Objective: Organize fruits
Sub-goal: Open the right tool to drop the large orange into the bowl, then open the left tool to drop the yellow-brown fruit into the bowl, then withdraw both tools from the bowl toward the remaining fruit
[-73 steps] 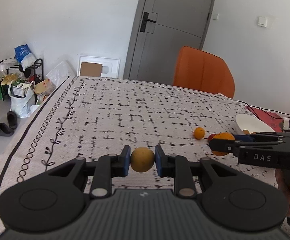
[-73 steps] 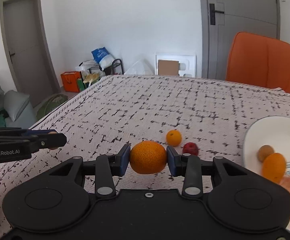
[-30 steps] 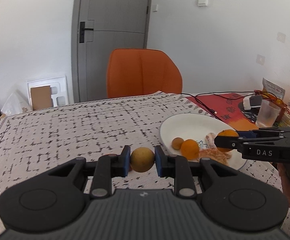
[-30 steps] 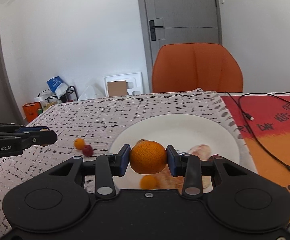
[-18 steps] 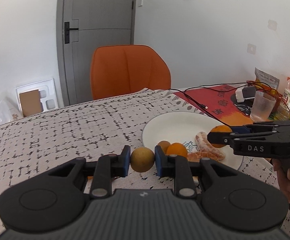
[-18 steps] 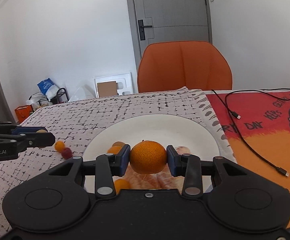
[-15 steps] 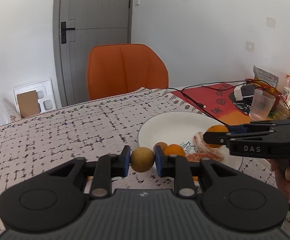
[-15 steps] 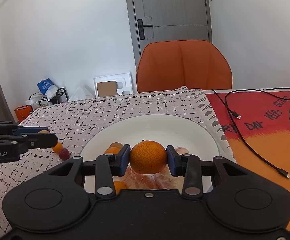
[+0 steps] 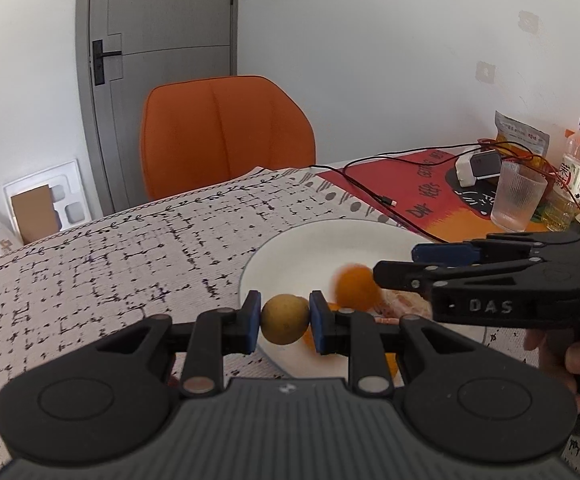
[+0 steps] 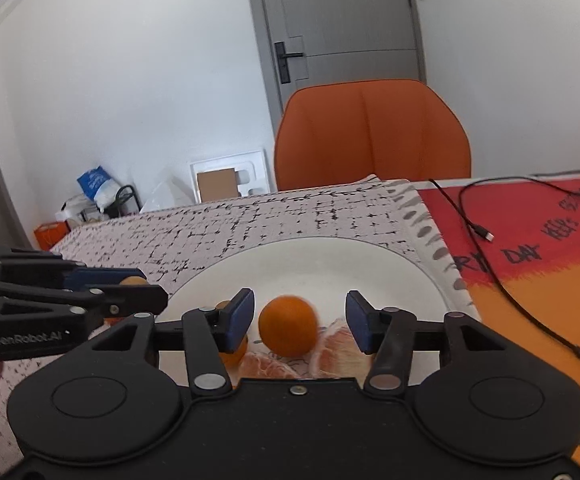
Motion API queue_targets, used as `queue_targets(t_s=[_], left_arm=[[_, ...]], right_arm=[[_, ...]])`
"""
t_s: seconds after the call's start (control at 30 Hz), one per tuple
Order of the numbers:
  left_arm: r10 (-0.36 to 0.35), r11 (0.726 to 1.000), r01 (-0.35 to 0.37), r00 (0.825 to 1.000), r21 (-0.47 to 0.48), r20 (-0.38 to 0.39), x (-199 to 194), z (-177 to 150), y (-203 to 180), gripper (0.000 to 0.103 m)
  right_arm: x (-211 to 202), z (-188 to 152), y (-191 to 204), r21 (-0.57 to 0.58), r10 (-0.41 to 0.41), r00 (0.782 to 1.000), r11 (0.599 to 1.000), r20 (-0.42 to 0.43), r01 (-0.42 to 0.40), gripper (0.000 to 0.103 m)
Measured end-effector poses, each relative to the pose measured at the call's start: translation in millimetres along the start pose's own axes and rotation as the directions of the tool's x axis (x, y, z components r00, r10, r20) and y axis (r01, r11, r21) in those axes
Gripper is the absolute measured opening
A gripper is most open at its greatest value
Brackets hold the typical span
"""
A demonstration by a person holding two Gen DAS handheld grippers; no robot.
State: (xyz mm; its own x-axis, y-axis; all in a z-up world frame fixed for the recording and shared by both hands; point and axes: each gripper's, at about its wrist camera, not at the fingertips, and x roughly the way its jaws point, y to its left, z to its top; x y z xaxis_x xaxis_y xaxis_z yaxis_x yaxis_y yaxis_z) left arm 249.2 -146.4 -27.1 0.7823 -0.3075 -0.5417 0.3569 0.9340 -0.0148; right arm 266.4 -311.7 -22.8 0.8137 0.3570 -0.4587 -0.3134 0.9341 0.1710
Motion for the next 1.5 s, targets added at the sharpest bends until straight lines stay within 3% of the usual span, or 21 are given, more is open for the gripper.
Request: queue_targets(t_s=[0.27, 0.57, 1.0, 1.23, 1.33, 1.43, 1.5], left_arm=[[-0.013, 1.0, 0.013, 1.0, -0.004, 0.013, 5, 6, -8, 0.025], [0.026, 0.999, -0.026, 0.999, -0.025, 0.022, -10, 8, 0, 0.029], [0.078, 0.994, -0.076, 0.997, -0.076, 0.019, -43, -3, 22, 0.051], [0.115, 0.989, -0.111, 0.993, -0.1, 0.036, -63, -11, 31, 0.076], [0.137, 0.985, -0.132, 0.99, -0.111, 0.039, -72, -16, 37, 0.081], [0.157, 0.981, -0.15, 0.987, -0.127, 0.043, -81, -22, 45, 0.085], [0.165, 0.978, -0.158, 0.986, -0.135, 0.038, -85, -25, 50, 0.087]], right_arm=[[-14, -6, -7, 0.026, -0.019, 1.0, 0.999, -0.003, 0.019, 0.052], [-20, -13, -2, 0.04, -0.007, 1.0, 0.999, -0.004, 0.007, 0.057], [-30, -18, 14, 0.041, 0.008, 1.0, 0.999, -0.003, -0.008, 0.065], [-37, -20, 27, 0.037, 0.023, 1.0, 0.999, 0.0, -0.023, 0.078], [-38, -20, 34, 0.03, 0.032, 0.999, 0.999, -0.002, -0.032, 0.086], [-40, -21, 42, 0.018, 0.034, 0.999, 0.999, 0.0, -0.034, 0.102], [-42, -21, 46, 0.017, 0.03, 1.0, 0.999, 0.003, -0.03, 0.103]])
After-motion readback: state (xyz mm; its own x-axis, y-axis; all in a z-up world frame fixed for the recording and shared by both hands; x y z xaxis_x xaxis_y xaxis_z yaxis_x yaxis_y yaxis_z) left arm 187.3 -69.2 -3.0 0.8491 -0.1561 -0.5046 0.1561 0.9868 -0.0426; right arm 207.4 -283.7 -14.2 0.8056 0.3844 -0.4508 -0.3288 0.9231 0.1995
